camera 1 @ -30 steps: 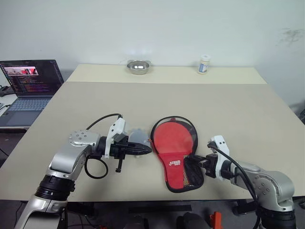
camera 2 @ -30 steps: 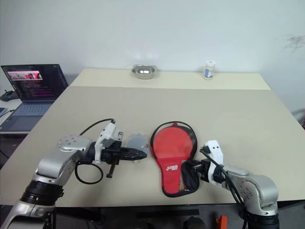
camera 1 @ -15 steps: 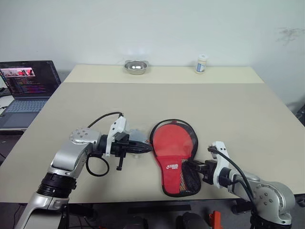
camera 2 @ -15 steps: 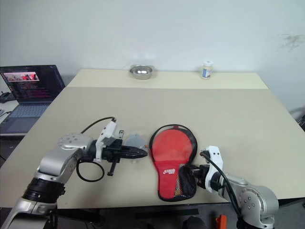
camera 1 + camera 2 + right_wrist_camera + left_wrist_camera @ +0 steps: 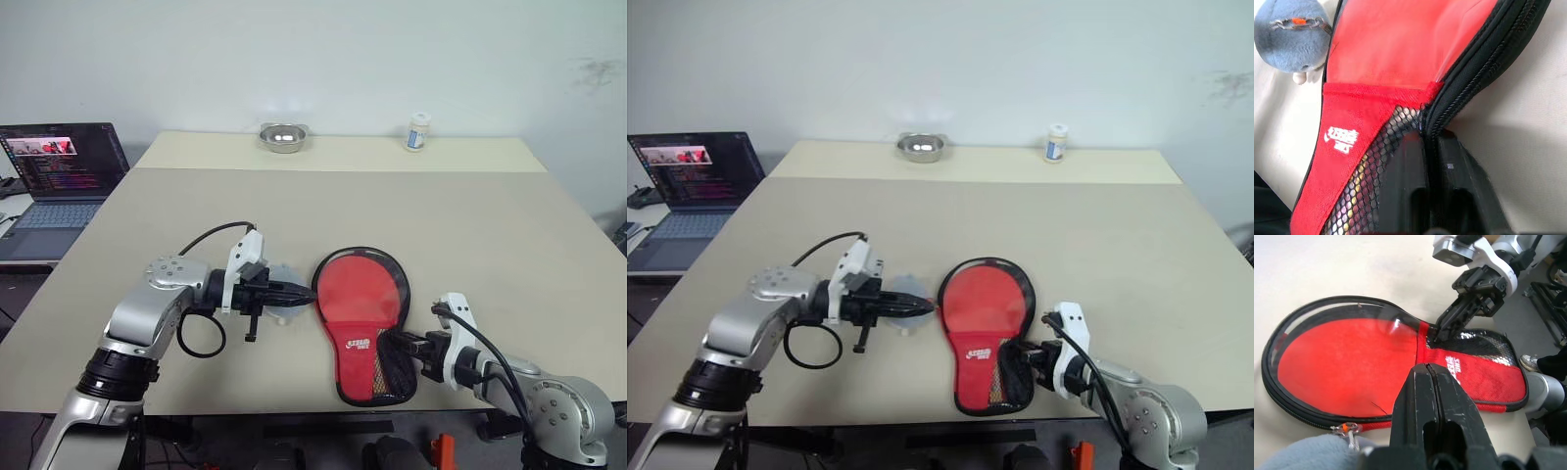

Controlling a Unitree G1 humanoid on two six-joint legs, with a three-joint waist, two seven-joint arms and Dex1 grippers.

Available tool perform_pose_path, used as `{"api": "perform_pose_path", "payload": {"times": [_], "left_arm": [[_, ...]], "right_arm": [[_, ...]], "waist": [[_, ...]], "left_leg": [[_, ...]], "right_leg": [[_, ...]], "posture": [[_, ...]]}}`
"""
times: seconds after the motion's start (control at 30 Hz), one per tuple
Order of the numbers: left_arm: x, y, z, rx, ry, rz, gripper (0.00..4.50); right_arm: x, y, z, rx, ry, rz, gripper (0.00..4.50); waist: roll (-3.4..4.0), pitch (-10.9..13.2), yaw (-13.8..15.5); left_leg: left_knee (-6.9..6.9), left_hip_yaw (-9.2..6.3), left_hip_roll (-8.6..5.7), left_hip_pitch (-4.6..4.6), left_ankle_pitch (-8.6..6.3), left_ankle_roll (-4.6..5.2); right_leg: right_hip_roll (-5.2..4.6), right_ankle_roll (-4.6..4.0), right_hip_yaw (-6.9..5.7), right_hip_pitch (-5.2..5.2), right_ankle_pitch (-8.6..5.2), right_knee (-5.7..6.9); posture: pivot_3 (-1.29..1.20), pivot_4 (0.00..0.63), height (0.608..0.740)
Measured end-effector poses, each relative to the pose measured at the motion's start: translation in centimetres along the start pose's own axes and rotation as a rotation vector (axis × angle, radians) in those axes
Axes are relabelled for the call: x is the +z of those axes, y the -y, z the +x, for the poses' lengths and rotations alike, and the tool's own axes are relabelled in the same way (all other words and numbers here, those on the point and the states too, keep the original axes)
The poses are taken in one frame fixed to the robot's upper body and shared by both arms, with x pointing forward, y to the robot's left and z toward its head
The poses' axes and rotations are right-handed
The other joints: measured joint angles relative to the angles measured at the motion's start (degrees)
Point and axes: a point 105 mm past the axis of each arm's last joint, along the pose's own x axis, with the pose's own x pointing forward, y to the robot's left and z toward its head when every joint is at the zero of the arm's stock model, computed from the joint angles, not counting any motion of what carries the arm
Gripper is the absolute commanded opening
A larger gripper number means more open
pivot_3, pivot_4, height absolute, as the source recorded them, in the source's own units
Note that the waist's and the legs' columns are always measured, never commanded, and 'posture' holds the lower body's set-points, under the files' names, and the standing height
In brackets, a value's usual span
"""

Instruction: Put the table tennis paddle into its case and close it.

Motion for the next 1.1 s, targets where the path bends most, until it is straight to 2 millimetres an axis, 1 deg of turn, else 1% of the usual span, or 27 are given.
{"api": "perform_pose_path", "payload": {"times": [0.07,0.1,0.13,0.2,0.3,0.47,0.5,0.57,0.6,0.63,0.67,0.7,0.73,0.77,0.83,0.87,0.97,1.1], "left_arm": [[0.1,0.0,0.1,0.002,0.002,-0.001,0.00],[0.1,0.0,0.1,0.002,0.002,-0.002,0.00],[0.2,-0.1,0.1,0.006,0.002,-0.005,0.00],[0.2,-0.2,0.1,0.019,0.004,-0.008,0.00],[0.3,-0.4,0.0,0.033,0.009,-0.012,0.00],[0.7,-0.6,-0.2,0.063,0.018,-0.010,0.00],[0.8,-0.7,-0.3,0.071,0.020,-0.006,0.00],[0.9,-0.9,-0.4,0.093,0.021,-0.005,0.00],[1.0,-1.0,-0.5,0.099,0.021,-0.004,0.00],[1.0,-1.1,-0.6,0.110,0.019,-0.003,0.00],[1.1,-1.2,-0.6,0.116,0.022,0.000,0.00],[1.2,-1.5,-0.9,0.139,0.022,0.000,0.00],[1.5,-1.8,-1.0,0.153,0.027,0.006,0.18],[1.7,-2.0,-1.2,0.171,0.030,0.011,0.38],[1.8,-2.6,-1.8,0.208,0.030,0.002,0.88],[1.6,-2.9,-2.2,0.231,0.019,-0.005,1.27],[1.7,-3.2,-3.2,0.266,0.007,-0.004,2.34],[1.2,-3.6,-4.7,0.307,-0.042,-0.014,3.72]], "right_arm": [[0.0,-0.2,-0.1,0.013,-0.003,-0.014,2.10],[0.0,-0.2,-0.3,0.012,-0.011,-0.038,2.48],[0.0,-0.3,-0.6,0.015,-0.022,-0.070,2.77],[0.0,-0.1,-1.4,0.003,-0.066,-0.207,3.48],[0.6,0.5,-2.5,-0.013,-0.099,-0.352,4.44],[2.7,-1.2,-4.2,0.095,-0.109,-0.595,4.48],[3.2,-1.5,-4.5,0.116,-0.103,-0.633,4.48],[4.8,-2.9,-4.7,0.190,-0.051,-0.695,4.48],[5.4,-3.4,-4.6,0.217,-0.023,-0.709,4.48],[6.6,-4.2,-4.1,0.252,0.033,-0.709,4.48],[7.2,-4.7,-3.6,0.273,0.068,-0.708,4.48],[8.1,-5.4,-2.5,0.306,0.110,-0.695,4.48],[8.8,-6.1,-1.4,0.334,0.148,-0.682,4.50],[8.8,-6.6,-0.2,0.356,0.153,-0.680,4.50],[8.2,-6.5,1.7,0.358,0.131,-0.675,4.50],[7.7,-6.2,2.8,0.353,0.119,-0.662,4.50],[6.7,-5.3,4.8,0.335,0.092,-0.650,4.50],[6.3,-4.7,6.3,0.316,0.081,-0.664,4.50]], "waist": [[0.00,0.00,-0.02],[0.00,0.00,-0.03],[0.00,0.00,0.00],[0.00,0.00,0.05],[0.00,0.00,0.03],[-0.01,0.04,-0.02],[-0.01,0.04,-0.02],[-0.03,0.04,-0.05],[-0.03,0.04,-0.05],[-0.06,0.04,-0.13],[-0.07,0.05,-0.16],[-0.09,0.04,-0.32],[-0.10,0.04,-0.33],[-0.09,0.05,-0.21],[-0.09,0.05,0.01],[-0.10,0.04,0.09],[-0.09,0.04,0.15],[-0.09,0.05,0.00]], "left_leg": [[0.00,0.00,0.00,0.01,0.00,0.00],[0.01,0.00,0.00,0.01,0.00,0.00],[0.01,-0.01,-0.01,0.01,0.00,0.00],[0.02,-0.01,-0.06,0.00,0.00,0.00],[0.02,0.00,-0.06,0.00,0.00,0.01],[0.00,-0.04,0.03,0.01,0.00,0.01],[-0.01,-0.04,0.03,0.02,-0.01,0.01],[-0.01,-0.05,0.04,0.03,0.00,0.01],[-0.01,-0.05,0.05,0.03,0.00,0.01],[0.00,-0.05,0.06,0.04,0.00,0.01],[0.02,-0.04,0.06,0.04,0.00,0.01],[0.01,-0.02,0.07,0.09,0.00,0.01],[0.01,-0.02,0.08,0.08,0.00,0.01],[-0.01,-0.04,0.06,0.07,0.00,0.01],[-0.03,-0.03,0.06,0.01,0.00,0.01],[-0.02,-0.03,0.04,-0.05,0.00,0.00],[0.15,0.00,-0.02,-0.43,0.00,-0.01],[0.17,0.03,-0.04,-0.39,0.00,-0.01]], "right_leg": [[0.00,0.00,0.00,0.00,0.00,0.02],[0.00,0.00,0.00,0.00,0.00,0.02],[0.00,0.00,-0.01,0.02,0.00,0.00],[-0.03,0.02,-0.01,0.05,-0.01,-0.03],[-0.03,0.04,-0.01,0.04,-0.02,-0.06],[0.05,0.04,-0.02,0.03,-0.02,-0.07],[0.05,0.05,-0.02,0.04,-0.02,-0.07],[0.07,0.04,-0.03,0.05,-0.02,-0.07],[0.07,0.05,-0.02,0.05,-0.02,-0.06],[0.08,0.05,-0.01,0.06,-0.02,-0.06],[0.09,0.04,-0.01,0.05,-0.02,-0.04],[0.09,0.04,0.02,0.06,-0.02,-0.01],[0.09,0.01,0.02,0.05,0.00,0.00],[0.11,-0.01,-0.01,0.03,-0.01,0.00],[0.10,-0.06,-0.03,-0.01,-0.02,-0.03],[0.09,-0.17,-0.03,-0.03,0.04,-0.07],[0.01,-0.28,-0.03,-0.32,0.13,-0.04],[-0.01,-0.23,-0.01,-0.34,0.13,0.03]], "posture": [[0.00,0.150,0.740],[0.00,0.150,0.740],[0.00,0.150,0.740],[0.00,0.150,0.740],[0.00,0.150,0.740],[0.00,0.150,0.740],[0.00,0.150,0.740],[0.00,0.150,0.740],[0.00,0.150,0.740],[0.00,0.150,0.740],[0.00,0.150,0.740],[0.00,0.150,0.740],[0.00,0.150,0.740],[0.00,0.150,0.740],[0.00,0.150,0.740],[0.00,0.150,0.740],[0.00,0.150,0.740],[0.00,0.150,0.740]]}}
